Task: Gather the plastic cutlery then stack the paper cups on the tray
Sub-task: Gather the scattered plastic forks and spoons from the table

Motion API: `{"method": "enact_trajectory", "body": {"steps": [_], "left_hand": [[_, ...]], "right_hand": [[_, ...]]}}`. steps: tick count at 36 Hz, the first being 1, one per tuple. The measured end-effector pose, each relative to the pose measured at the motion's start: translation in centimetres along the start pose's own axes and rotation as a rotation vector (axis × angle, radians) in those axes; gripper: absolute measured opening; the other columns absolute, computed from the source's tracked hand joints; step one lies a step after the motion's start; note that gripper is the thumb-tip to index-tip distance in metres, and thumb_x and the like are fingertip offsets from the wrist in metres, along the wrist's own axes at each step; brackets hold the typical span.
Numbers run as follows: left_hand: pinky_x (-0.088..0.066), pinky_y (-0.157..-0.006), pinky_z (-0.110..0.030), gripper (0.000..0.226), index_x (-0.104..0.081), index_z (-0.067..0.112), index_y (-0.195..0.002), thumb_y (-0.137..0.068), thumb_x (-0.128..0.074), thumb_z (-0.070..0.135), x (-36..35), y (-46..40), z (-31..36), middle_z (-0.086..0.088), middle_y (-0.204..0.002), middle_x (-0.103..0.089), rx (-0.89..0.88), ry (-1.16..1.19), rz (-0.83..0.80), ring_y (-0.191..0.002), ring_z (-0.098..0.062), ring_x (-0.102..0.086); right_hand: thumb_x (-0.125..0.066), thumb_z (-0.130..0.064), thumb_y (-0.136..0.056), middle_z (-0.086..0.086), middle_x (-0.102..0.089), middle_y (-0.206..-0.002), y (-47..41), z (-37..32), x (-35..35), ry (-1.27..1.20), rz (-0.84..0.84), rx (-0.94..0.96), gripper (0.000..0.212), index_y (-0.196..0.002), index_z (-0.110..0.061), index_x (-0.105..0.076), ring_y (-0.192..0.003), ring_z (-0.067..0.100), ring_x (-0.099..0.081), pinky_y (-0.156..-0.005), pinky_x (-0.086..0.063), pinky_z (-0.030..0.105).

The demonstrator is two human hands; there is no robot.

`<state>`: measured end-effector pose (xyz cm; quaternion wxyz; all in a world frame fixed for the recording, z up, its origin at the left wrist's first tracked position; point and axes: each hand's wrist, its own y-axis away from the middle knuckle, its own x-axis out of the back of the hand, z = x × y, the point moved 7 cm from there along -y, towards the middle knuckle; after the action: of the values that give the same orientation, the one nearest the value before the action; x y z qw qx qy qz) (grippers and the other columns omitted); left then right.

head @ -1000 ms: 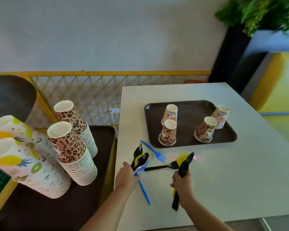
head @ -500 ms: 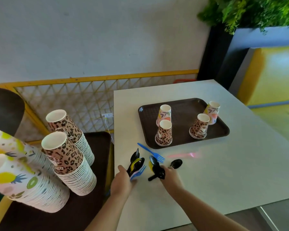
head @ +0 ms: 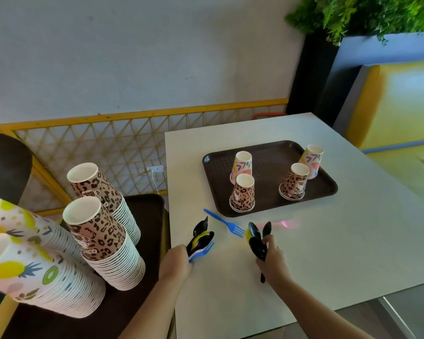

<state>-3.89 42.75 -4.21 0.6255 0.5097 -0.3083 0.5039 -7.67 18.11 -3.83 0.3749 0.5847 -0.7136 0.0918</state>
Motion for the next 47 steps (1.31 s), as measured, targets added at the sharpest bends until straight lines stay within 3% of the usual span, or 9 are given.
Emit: {"method": "enact_trajectory", "body": {"steps": [6,12,17,21,24,26,29,35,47], "left_hand": [[-0.033,-0.062,-0.024,0.015,-0.059,0.011,-0.098,-0.089,-0.056,0.022,1.6,-0.7,2.8,-0.005,-0.089,-0.061,-0.248,0.080,0.090,-0.087,-0.023,-0.062],[-0.041,-0.078,-0.025,0.023,-0.061,0.016,-0.106,-0.084,-0.059,0.007,3.2,-1.9,7.5,0.001,-0.109,-0.050,-0.555,0.098,0.160,-0.100,-0.015,-0.049],[-0.036,-0.080,-0.034,0.027,-0.050,0.033,-0.094,-0.085,-0.059,0.010,4.1,-3.1,11.3,0.003,-0.080,-0.063,-0.721,0.032,0.239,-0.080,-0.019,-0.051],[-0.030,-0.104,-0.040,0.022,-0.055,0.021,-0.110,-0.089,-0.054,0.014,3.1,-4.1,13.3,0.001,-0.097,-0.064,-0.765,-0.145,0.171,-0.098,-0.021,-0.051],[-0.039,-0.083,-0.032,0.028,-0.051,0.020,-0.114,-0.086,-0.058,0.014,2.3,-4.6,14.3,-0.005,-0.103,-0.064,-0.774,-0.130,0.044,-0.095,-0.023,-0.056],[-0.042,-0.071,-0.032,0.030,-0.049,0.022,-0.112,-0.084,-0.061,0.017,1.9,-5.0,14.5,-0.007,-0.099,-0.065,-0.756,-0.091,-0.008,-0.089,-0.022,-0.059],[-0.044,-0.070,-0.032,0.034,-0.051,0.023,-0.113,-0.083,-0.066,0.025,1.3,-5.7,14.5,-0.005,-0.095,-0.067,-0.711,-0.087,-0.065,-0.086,-0.021,-0.062],[-0.049,-0.073,-0.040,0.036,-0.053,0.018,-0.115,-0.082,-0.049,0.003,0.4,-6.5,13.5,-0.014,-0.097,-0.066,-0.616,-0.169,-0.173,-0.089,-0.028,-0.063],[-0.040,-0.070,-0.033,0.016,-0.061,0.007,-0.098,-0.084,-0.055,0.013,-0.4,-5.5,13.4,-0.014,-0.099,-0.066,-0.628,-0.183,-0.157,-0.095,-0.029,-0.061]], "right_hand": [[-0.057,0.004,-0.079,0.006,-0.053,-0.103,-0.3,1.6,1.2,-0.254,0.170,-0.078,0.077,-0.143,-0.017,-0.020,-0.083,0.027,-0.056,-0.062,-0.040,0.031],[-0.049,-0.002,-0.086,0.010,-0.059,-0.078,-2.1,2.6,1.2,-0.483,0.189,-0.235,0.019,-0.103,-0.012,-0.051,-0.067,0.027,-0.058,-0.070,-0.051,0.045],[-0.046,-0.006,-0.088,0.009,-0.050,-0.056,-3.9,3.1,1.9,-0.629,0.257,-0.393,0.013,-0.099,-0.013,-0.043,-0.050,0.025,-0.050,-0.054,-0.042,0.035],[-0.058,-0.026,-0.080,0.016,-0.054,-0.068,-6.5,4.6,2.6,-0.551,0.335,-0.469,0.030,-0.098,-0.003,-0.052,-0.050,0.027,-0.051,-0.051,-0.050,0.039],[-0.069,-0.031,-0.078,0.019,-0.063,-0.081,-6.7,4.4,3.8,-0.509,0.390,-0.509,0.036,-0.098,-0.003,-0.058,-0.061,0.032,-0.061,-0.050,-0.046,0.028],[-0.073,-0.036,-0.074,0.023,-0.064,-0.102,-6.9,4.5,4.4,-0.438,0.406,-0.540,0.051,-0.107,0.001,-0.057,-0.089,0.037,-0.064,-0.073,-0.053,0.039],[-0.071,-0.038,-0.077,0.025,-0.042,-0.130,-7.5,4.4,5.1,-0.317,0.398,-0.586,0.074,-0.124,0.008,-0.037,-0.118,0.038,-0.047,-0.093,-0.042,0.043],[-0.068,-0.039,-0.080,0.023,-0.033,-0.135,-8.2,3.8,6.0,-0.146,0.353,-0.546,0.082,-0.132,0.009,-0.026,-0.121,0.037,-0.045,-0.092,-0.041,0.041],[-0.056,-0.014,-0.089,0.015,-0.057,-0.110,-8.3,4.0,7.4,0.216,0.291,-0.310,0.021,-0.097,-0.007,-0.038,-0.101,0.031,-0.060,-0.075,-0.046,0.033]]}}
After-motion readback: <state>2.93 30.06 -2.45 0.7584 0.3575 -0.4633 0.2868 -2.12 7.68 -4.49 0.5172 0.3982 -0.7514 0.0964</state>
